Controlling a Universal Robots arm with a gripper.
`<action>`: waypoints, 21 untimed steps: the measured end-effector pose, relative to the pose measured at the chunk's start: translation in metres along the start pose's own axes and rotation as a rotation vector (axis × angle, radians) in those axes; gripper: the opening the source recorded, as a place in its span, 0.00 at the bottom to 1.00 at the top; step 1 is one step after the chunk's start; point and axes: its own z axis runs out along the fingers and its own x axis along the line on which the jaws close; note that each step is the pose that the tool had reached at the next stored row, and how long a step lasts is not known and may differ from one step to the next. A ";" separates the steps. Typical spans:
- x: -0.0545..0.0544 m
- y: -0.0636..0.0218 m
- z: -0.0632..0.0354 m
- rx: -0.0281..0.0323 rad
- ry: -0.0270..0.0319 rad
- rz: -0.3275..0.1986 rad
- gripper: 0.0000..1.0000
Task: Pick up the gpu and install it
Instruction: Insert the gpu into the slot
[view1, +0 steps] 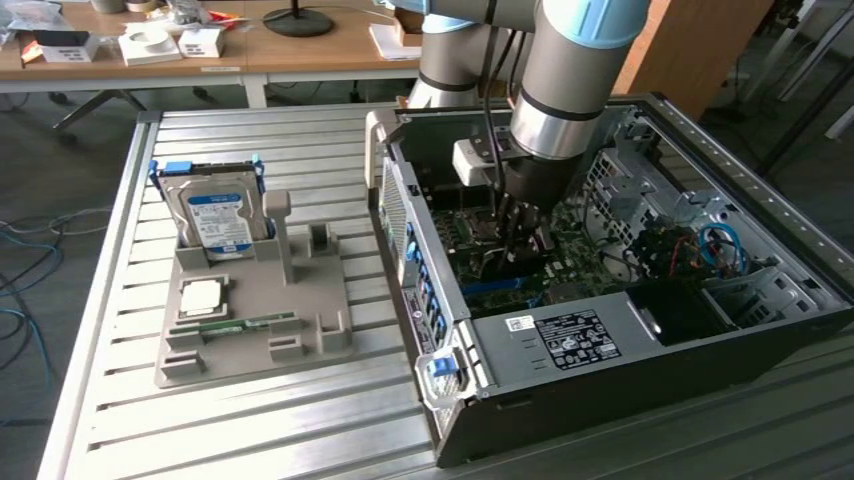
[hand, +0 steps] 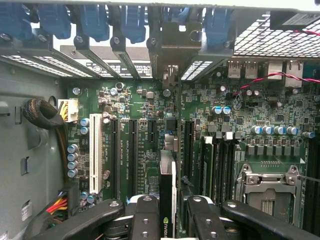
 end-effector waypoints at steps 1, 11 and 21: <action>0.000 0.0000 0.0000 0.0000 0.0000 0.000 0.26; 0.000 0.0001 0.0001 0.0042 -0.0002 -0.002 0.26; 0.000 0.0009 0.0000 0.0105 0.0000 -0.004 0.26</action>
